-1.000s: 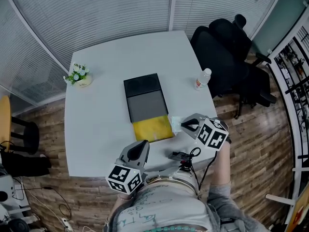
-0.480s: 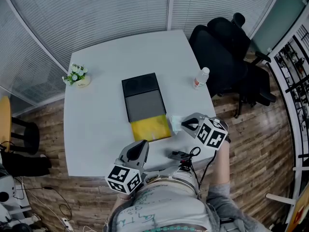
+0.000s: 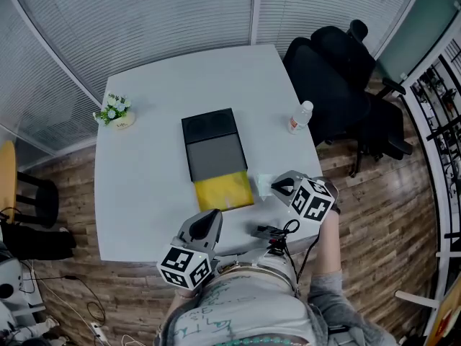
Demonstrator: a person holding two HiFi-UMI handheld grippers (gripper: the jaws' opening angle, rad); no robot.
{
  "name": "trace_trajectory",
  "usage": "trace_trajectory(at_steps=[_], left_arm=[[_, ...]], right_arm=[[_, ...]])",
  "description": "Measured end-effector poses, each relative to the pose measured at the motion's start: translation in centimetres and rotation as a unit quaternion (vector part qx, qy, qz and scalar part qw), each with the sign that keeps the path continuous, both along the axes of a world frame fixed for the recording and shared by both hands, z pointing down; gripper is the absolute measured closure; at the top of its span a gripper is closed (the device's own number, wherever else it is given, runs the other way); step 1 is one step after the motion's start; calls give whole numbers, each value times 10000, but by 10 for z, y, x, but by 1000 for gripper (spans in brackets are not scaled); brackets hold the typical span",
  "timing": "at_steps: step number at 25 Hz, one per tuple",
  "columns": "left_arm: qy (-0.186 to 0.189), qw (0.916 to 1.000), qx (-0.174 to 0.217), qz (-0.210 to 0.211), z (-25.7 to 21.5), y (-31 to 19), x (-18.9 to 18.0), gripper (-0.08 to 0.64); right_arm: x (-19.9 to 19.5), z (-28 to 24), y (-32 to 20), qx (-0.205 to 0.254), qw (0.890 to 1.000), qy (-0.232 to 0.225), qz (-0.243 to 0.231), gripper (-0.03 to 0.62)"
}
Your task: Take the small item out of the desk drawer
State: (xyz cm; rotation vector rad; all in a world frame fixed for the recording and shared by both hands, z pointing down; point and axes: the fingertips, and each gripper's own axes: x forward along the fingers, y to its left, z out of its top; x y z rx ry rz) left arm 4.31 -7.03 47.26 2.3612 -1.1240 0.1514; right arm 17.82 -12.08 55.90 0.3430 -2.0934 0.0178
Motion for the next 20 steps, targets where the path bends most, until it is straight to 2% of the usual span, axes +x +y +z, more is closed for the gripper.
trace_trajectory(at_steps=[20], left_arm=[[17,9994,-204,-262,9,1,-7,563]], right_arm=[[24,128,-7,-262,9978,545,271,588]])
